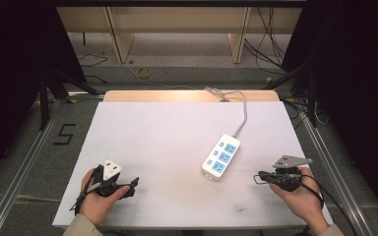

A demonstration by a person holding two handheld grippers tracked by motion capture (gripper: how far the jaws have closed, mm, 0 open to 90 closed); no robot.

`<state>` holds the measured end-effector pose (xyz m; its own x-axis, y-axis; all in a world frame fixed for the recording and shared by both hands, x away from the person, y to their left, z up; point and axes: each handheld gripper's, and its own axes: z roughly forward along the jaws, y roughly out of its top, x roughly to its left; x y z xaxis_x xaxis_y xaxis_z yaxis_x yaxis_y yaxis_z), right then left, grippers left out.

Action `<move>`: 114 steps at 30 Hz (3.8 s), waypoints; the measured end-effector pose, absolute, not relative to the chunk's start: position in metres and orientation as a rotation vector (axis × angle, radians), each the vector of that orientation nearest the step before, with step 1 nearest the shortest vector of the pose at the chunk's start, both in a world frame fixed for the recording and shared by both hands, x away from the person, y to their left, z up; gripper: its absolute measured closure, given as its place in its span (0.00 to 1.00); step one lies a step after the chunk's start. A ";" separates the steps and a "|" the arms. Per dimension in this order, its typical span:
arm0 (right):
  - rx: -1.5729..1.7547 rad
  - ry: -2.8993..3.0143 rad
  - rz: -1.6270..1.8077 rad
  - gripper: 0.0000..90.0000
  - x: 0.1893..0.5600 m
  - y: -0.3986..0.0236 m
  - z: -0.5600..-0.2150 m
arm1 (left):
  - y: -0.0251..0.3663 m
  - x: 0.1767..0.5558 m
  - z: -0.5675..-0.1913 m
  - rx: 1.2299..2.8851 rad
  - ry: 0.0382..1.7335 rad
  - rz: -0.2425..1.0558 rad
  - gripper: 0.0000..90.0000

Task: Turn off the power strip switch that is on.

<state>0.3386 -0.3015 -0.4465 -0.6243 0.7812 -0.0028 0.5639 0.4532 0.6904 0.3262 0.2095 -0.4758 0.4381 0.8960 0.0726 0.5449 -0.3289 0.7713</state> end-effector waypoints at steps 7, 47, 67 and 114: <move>1.138 2.398 0.951 1.00 0.341 -0.298 -0.444 | 0.209 0.326 -0.476 2.011 1.208 0.661 0.14; 1.095 2.441 0.950 1.00 0.355 -0.278 -0.438 | 0.208 0.326 -0.476 2.017 1.204 0.669 0.14; 1.065 2.464 0.950 1.00 0.361 -0.265 -0.434 | 0.208 0.326 -0.476 2.019 1.201 0.671 0.15; 1.022 2.506 0.939 1.00 0.373 -0.240 -0.427 | 0.207 0.326 -0.475 2.016 1.199 0.678 0.15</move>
<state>0.3732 -0.2402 -0.4274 -0.7121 0.7020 -0.0100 0.5224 0.5394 0.6604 0.3263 0.2069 -0.4754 0.4386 0.8943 0.0885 0.5367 -0.3397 0.7724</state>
